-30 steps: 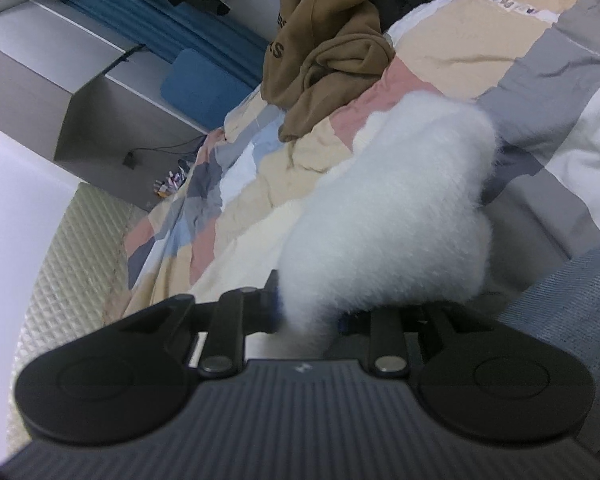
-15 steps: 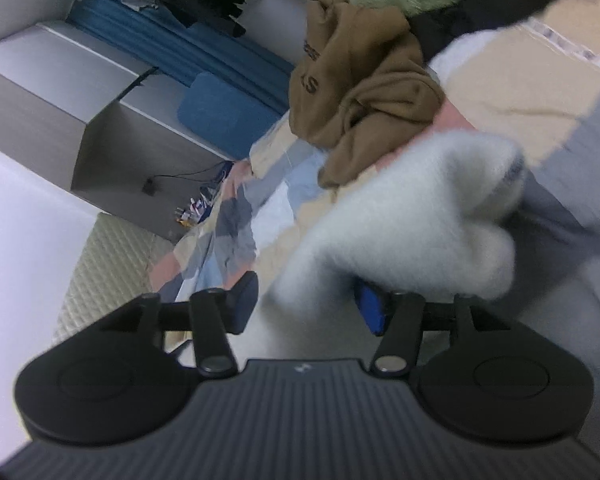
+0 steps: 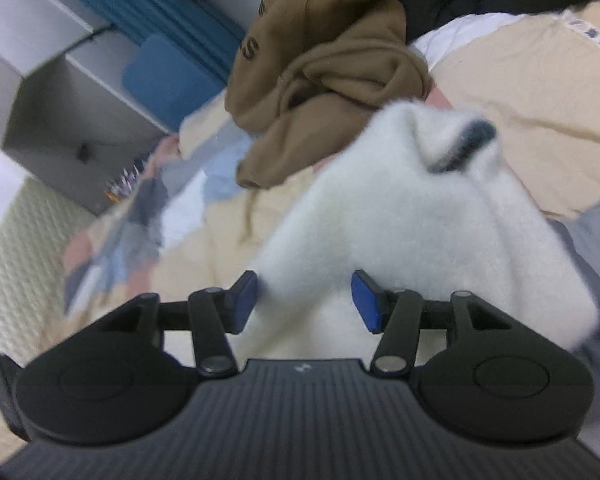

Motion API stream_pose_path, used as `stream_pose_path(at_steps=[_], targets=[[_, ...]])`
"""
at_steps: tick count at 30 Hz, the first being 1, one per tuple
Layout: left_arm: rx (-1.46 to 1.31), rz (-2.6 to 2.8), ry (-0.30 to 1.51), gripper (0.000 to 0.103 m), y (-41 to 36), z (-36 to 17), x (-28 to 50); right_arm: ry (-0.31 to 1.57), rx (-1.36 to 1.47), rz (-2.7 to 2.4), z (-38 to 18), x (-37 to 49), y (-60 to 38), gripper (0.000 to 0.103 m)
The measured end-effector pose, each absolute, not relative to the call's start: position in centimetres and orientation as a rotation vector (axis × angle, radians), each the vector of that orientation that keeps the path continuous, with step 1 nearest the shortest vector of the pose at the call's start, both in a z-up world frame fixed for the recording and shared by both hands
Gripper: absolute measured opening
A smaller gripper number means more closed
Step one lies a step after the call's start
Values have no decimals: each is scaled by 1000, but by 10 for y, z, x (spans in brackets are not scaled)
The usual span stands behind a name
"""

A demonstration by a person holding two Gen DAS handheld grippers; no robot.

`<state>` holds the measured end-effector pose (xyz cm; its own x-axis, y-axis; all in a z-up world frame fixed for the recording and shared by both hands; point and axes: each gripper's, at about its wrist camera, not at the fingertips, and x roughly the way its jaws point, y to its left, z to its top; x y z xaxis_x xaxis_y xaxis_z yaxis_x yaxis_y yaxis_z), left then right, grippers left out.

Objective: Fold large clothes

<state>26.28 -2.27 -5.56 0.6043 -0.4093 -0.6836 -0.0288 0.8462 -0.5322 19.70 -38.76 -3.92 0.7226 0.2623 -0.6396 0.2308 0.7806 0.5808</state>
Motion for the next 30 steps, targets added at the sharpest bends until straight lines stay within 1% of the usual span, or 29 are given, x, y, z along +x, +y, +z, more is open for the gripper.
stream_pose_path(at_steps=[4, 10, 13, 19, 20, 21, 23, 24, 25, 26, 27, 30], targets=[[-505, -234, 924, 59, -26, -69, 282, 792, 605, 19, -49, 213, -378, 54], [-484, -248, 924, 59, -27, -74, 292, 795, 549, 33, -60, 236, -375, 54], [-478, -256, 919, 59, -27, -72, 291, 788, 515, 36, -61, 238, -372, 54], [-515, -291, 908, 60, -17, -66, 283, 757, 532, 33, -52, 225, -370, 55], [-519, -298, 906, 60, -14, -62, 281, 753, 535, 44, -49, 223, -370, 57], [-510, -302, 898, 63, -12, -57, 278, 750, 541, 58, -46, 220, -370, 58], [-475, -292, 864, 73, -10, -46, 269, 737, 559, 88, -39, 213, -372, 59], [-451, -296, 848, 79, -11, -40, 263, 729, 557, 99, -35, 210, -372, 61], [-424, -309, 833, 80, -12, -34, 258, 718, 549, 109, -32, 206, -371, 65], [-400, -316, 820, 80, -14, -30, 253, 704, 536, 115, -27, 202, -369, 76], [-372, -317, 804, 80, -16, -26, 248, 687, 520, 118, -23, 198, -367, 84], [-280, -296, 785, 80, -25, -24, 242, 663, 455, 144, -14, 193, -360, 83]])
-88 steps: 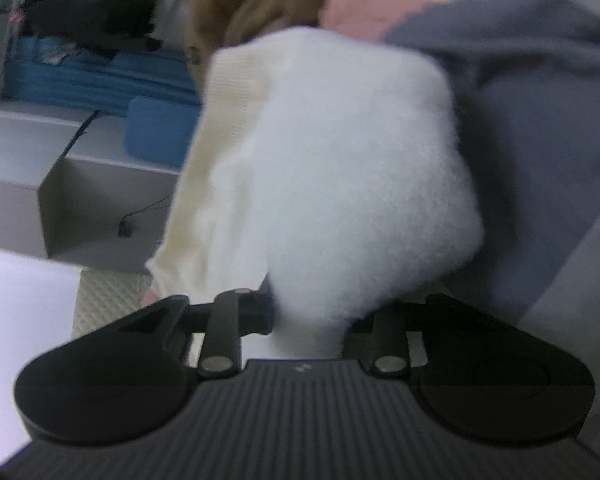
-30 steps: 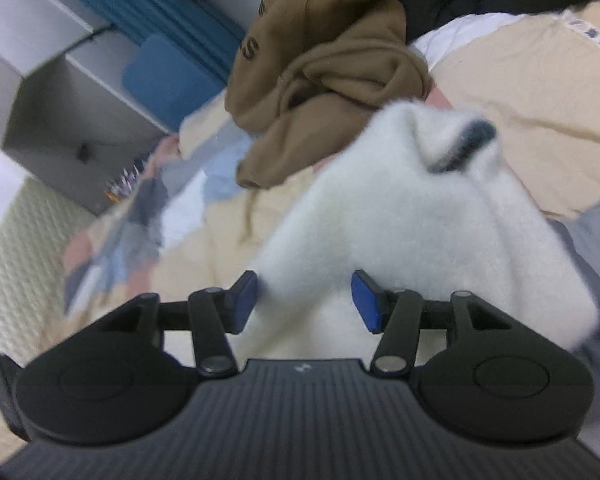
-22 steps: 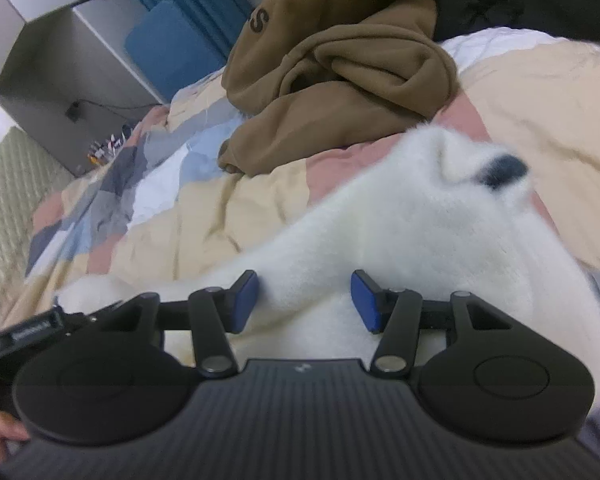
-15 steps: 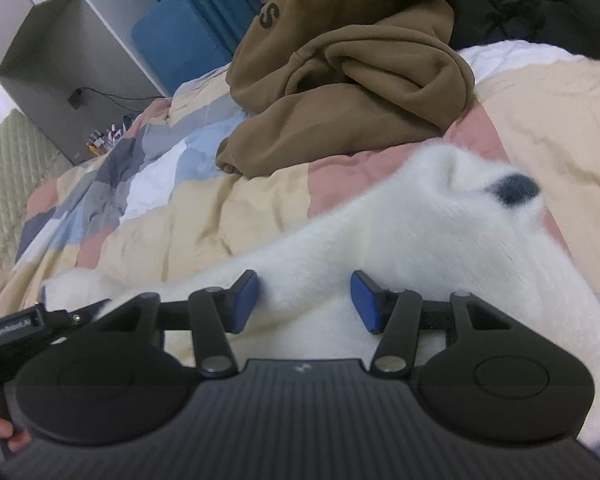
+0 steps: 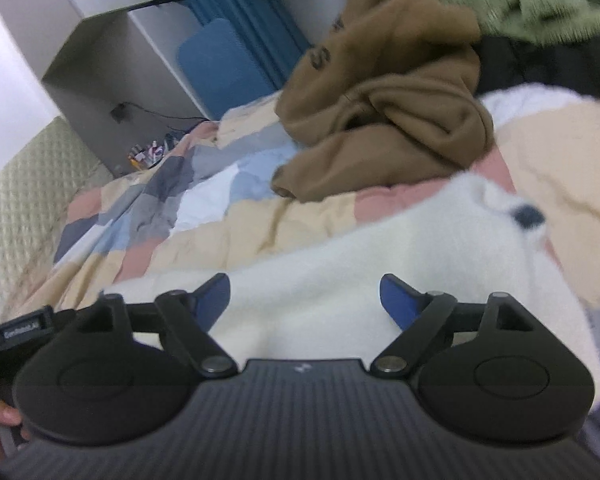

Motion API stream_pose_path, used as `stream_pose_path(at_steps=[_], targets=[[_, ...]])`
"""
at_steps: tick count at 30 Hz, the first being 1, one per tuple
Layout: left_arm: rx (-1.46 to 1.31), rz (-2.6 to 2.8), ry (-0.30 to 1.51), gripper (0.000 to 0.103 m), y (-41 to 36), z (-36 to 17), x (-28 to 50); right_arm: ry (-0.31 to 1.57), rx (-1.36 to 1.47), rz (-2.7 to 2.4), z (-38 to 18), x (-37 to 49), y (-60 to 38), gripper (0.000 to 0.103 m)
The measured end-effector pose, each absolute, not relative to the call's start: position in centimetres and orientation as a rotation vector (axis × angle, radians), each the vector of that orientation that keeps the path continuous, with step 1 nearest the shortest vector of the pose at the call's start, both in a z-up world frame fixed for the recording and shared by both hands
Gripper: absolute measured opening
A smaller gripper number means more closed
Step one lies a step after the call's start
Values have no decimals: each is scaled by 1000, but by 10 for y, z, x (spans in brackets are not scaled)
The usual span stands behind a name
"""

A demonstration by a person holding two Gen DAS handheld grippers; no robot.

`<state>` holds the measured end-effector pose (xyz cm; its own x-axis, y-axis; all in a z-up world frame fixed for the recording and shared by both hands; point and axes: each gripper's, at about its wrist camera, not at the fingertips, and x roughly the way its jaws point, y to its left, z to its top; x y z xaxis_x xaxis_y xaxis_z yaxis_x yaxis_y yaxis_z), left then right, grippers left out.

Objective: Fold large clothes

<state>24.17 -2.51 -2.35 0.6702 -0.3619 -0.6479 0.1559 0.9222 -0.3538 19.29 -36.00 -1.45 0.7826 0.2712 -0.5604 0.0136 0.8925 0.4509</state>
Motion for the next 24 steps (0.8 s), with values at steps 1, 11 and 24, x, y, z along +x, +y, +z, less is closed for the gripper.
stream_pose_path(at_steps=[1, 11, 24], targets=[[-260, -284, 788, 80, -27, -26, 242, 660, 439, 145, -14, 193, -359, 83], [-153, -210, 832, 80, -35, -55, 264, 732, 278, 72, -46, 230, -349, 70], [-96, -186, 829, 81, -43, -57, 260, 741, 204, 65, -57, 233, -339, 70]])
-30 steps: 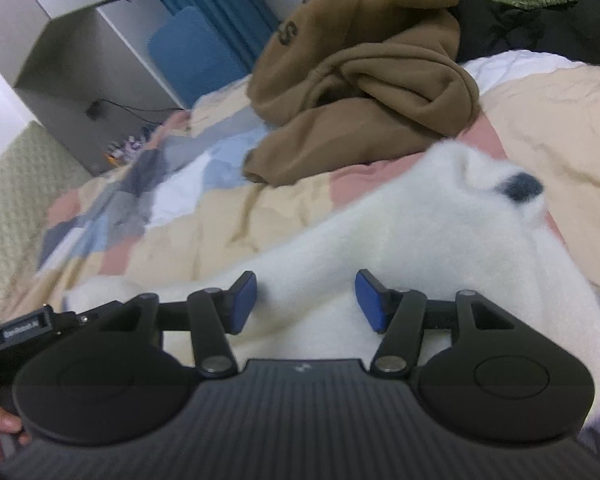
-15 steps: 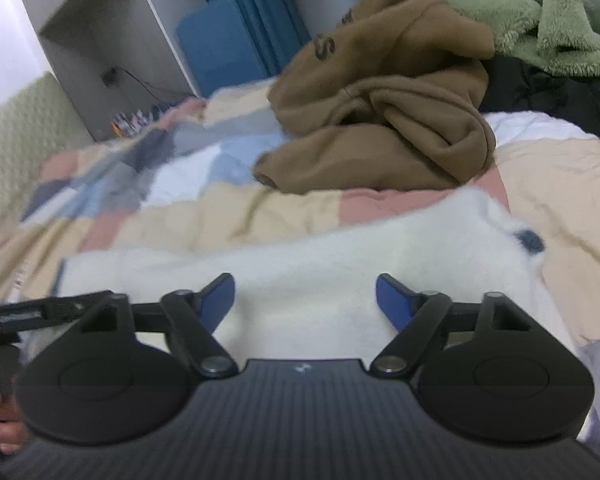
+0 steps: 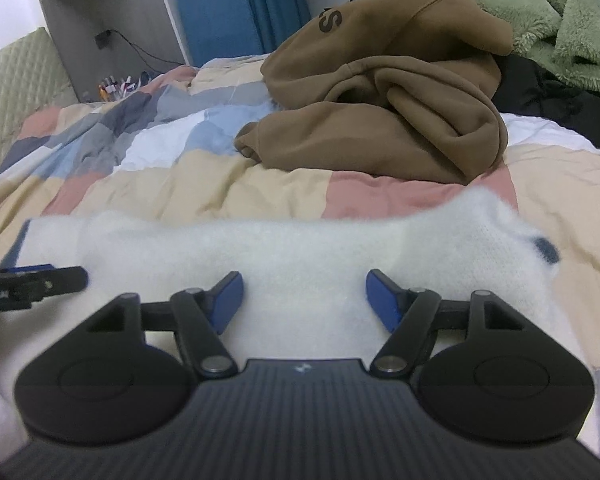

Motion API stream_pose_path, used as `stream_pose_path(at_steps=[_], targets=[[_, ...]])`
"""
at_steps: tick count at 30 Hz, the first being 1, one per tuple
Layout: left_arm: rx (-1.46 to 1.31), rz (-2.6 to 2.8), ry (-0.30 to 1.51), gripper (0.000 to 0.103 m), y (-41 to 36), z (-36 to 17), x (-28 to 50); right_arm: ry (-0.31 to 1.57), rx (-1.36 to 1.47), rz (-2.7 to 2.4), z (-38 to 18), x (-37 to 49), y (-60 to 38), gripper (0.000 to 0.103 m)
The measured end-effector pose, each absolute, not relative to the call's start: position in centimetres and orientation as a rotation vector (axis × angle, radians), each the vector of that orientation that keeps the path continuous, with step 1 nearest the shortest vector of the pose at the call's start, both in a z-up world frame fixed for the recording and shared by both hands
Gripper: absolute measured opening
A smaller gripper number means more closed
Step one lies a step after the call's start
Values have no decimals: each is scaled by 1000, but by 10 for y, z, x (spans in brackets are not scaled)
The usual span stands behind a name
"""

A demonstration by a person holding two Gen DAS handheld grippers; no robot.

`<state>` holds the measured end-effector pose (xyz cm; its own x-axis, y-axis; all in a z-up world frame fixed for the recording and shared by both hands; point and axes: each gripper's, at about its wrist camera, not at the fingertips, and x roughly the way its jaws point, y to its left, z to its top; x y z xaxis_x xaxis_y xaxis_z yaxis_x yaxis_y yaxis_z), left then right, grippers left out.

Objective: Fold large clothes

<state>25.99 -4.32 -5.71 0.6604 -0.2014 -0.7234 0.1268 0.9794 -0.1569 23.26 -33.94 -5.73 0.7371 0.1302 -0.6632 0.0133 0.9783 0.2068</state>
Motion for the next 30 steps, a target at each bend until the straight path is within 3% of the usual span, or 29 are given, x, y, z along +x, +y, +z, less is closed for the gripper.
stream_pose_path(at_steps=[4, 9, 19, 30], targets=[[-190, -177, 844, 81, -35, -39, 238, 742, 214, 55, -55, 227, -338, 70], [-519, -210, 873, 82, -13, -19, 206, 746, 240, 57, -46, 205, -334, 70], [-694, -190, 1014, 92, -21, -41, 164, 715, 383, 23, -24, 154, -336, 72], [-815, -168, 1131, 93, -13, -75, 161, 712, 775, 117, -21, 116, -339, 72]])
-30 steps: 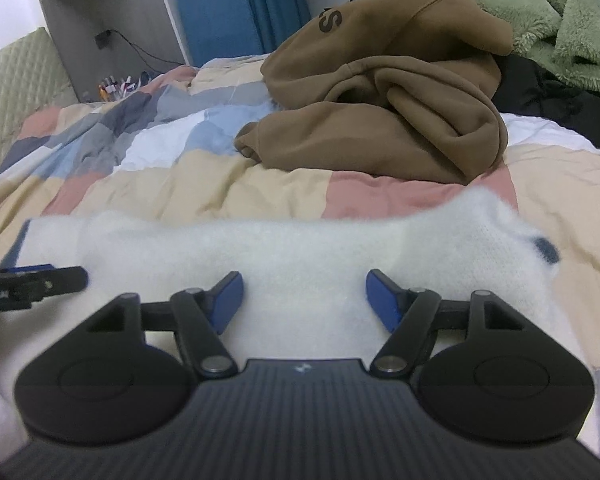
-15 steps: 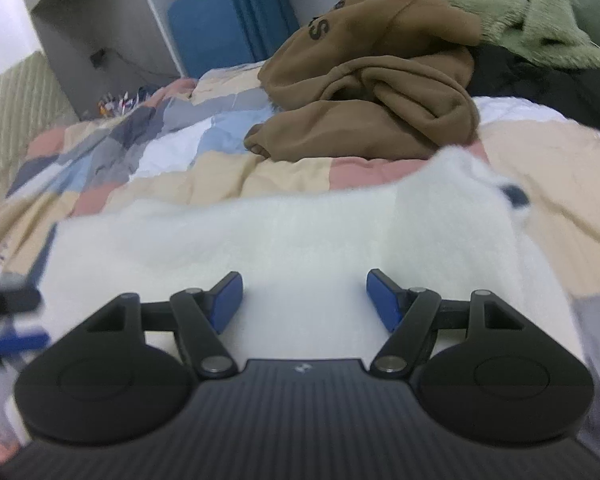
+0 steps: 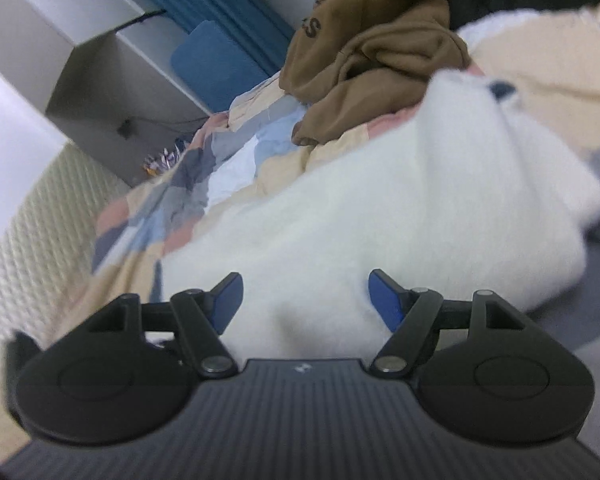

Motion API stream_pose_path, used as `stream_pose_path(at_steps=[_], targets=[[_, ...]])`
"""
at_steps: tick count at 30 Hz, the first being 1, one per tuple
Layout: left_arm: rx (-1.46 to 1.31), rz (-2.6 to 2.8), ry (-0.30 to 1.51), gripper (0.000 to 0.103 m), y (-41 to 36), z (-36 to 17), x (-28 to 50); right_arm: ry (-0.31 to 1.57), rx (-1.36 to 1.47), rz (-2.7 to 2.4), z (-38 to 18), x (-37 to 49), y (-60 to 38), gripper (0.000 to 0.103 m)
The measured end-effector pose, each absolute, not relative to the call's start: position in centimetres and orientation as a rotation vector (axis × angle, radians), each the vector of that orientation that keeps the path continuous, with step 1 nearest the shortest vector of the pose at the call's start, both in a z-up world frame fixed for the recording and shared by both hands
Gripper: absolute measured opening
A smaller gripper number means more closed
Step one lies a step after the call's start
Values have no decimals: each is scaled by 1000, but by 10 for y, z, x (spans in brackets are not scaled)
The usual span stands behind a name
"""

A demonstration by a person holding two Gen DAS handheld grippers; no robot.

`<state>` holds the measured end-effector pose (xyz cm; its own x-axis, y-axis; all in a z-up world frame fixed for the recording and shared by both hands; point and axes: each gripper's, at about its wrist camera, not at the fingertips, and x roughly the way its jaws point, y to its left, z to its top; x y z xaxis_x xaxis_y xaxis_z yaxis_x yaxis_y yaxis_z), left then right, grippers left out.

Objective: Fold large clothes

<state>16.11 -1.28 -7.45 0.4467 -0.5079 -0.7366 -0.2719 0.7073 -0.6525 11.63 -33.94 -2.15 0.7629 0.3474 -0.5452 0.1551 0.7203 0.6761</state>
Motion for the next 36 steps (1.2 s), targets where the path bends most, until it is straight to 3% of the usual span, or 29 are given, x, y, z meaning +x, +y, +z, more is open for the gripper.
stream_pose_path(at_steps=[4, 14, 16, 17, 18, 26, 36], targets=[[-888, -151, 1167, 93, -7, -93, 166, 705, 886, 194, -23, 111, -337, 73], [-1146, -121, 1087, 94, 21, -117, 174, 918, 1153, 230, -89, 127, -320, 73], [-1165, -92, 1049, 94, 29, -115, 174, 944, 1190, 202, -99, 130, -319, 76], [-1182, -74, 1026, 94, 33, -115, 174, 947, 1213, 184, -105, 131, -320, 83], [-1202, -64, 1002, 94, 38, -115, 174, 945, 1237, 170, -109, 133, -321, 87], [-1252, 28, 906, 92, 56, -119, 178, 837, 1374, 104, -117, 126, -332, 87], [-1171, 85, 882, 73, 59, -119, 179, 684, 1445, -81, -124, 116, -361, 88]])
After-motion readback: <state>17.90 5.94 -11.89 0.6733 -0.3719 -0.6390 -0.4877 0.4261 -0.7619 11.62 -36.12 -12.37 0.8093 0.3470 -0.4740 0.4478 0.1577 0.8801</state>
